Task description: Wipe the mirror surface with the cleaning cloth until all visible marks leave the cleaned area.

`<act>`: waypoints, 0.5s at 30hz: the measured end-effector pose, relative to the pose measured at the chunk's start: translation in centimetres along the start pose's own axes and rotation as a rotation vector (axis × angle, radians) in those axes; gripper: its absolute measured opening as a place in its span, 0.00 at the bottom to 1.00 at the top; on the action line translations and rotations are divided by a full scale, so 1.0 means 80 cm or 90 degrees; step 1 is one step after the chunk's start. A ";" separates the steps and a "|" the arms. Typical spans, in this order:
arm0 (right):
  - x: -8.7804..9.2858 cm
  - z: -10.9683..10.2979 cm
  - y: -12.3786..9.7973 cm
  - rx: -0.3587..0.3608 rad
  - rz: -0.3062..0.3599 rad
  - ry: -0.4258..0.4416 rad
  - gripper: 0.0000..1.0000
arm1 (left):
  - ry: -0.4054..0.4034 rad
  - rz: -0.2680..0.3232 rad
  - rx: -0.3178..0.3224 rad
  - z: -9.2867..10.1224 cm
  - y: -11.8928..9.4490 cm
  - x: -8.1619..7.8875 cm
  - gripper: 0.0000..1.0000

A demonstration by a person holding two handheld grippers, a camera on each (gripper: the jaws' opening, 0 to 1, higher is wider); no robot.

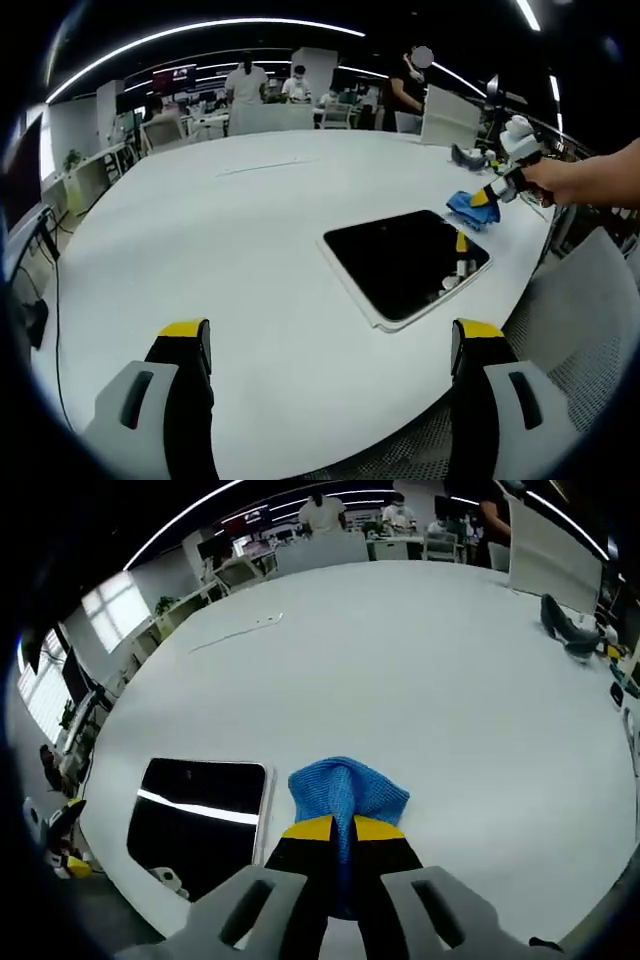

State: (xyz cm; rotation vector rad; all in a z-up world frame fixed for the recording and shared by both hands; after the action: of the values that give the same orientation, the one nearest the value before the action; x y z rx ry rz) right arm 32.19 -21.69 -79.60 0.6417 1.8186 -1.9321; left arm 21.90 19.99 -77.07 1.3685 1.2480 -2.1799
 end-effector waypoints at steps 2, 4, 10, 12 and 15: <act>0.006 0.001 0.004 -0.004 0.007 -0.034 0.00 | 0.012 -0.003 -0.002 0.001 0.001 -0.001 0.99; 0.011 0.001 0.006 -0.016 0.026 -0.067 0.01 | 0.007 -0.003 -0.004 -0.001 0.001 0.000 0.99; 0.023 -0.002 0.012 -0.022 0.070 -0.096 0.02 | -0.014 0.005 -0.006 -0.004 0.000 0.000 0.99; 0.022 -0.002 0.012 -0.035 0.079 -0.106 0.05 | -0.007 0.006 -0.007 -0.003 -0.001 -0.001 0.99; 0.021 -0.005 0.009 -0.081 0.086 -0.072 0.16 | -0.010 0.013 -0.011 -0.003 -0.002 -0.002 0.99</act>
State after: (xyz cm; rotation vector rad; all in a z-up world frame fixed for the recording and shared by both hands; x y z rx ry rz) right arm 31.26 -21.34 -81.21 0.5855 1.7644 -1.7145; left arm 22.01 20.28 -76.90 1.3482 1.2390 -2.1580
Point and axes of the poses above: the point that each gripper's makers call its tool centre point, and the gripper's own axes: y roughly forward along the fingers, z roughly to its right, x roughly out of its underside, the point moved 8 cm from there along -y, roughly backward along the fingers, and after that the axes turned 13 degrees about x, right-handed, at the moved point
